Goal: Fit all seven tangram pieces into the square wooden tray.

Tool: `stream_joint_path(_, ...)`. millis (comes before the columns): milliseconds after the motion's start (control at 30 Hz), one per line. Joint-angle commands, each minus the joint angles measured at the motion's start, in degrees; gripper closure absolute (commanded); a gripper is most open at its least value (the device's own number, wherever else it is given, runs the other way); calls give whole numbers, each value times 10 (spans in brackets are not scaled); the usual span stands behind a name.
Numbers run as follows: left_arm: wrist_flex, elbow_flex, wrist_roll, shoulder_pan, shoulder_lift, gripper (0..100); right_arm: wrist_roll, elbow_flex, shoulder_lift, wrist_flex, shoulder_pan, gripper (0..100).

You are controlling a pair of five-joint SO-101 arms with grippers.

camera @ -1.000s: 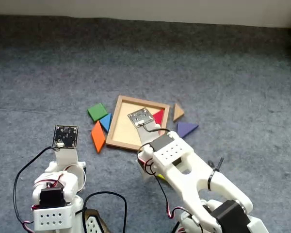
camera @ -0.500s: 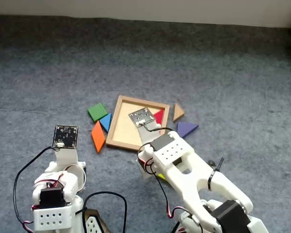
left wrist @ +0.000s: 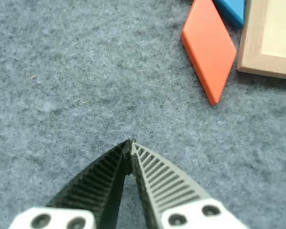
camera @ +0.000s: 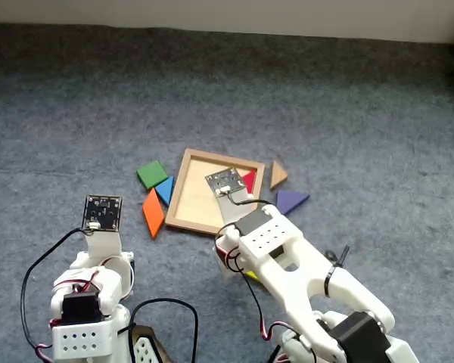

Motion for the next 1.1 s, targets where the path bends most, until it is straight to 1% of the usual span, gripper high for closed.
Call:
stream_joint_path(0, 4, 12, 4, -3, -5, 994, -5, -2, -1, 15, 5, 619)
stream_joint_path(333, 4, 12, 4, -3, -5, 994, -5, 7, 0, 10, 7, 619)
stream_joint_path(600, 4, 12, 4, -3, -5, 994, -4, 20, 74, 3, 8, 619)
stream_joint_path(700, 4, 12, 4, -3, -5, 994, -3, 20, 75, 3, 8, 619)
stream_joint_path(1067, 4, 12, 4, -3, -5, 994, -5, -26, 75, 7, 4, 619)
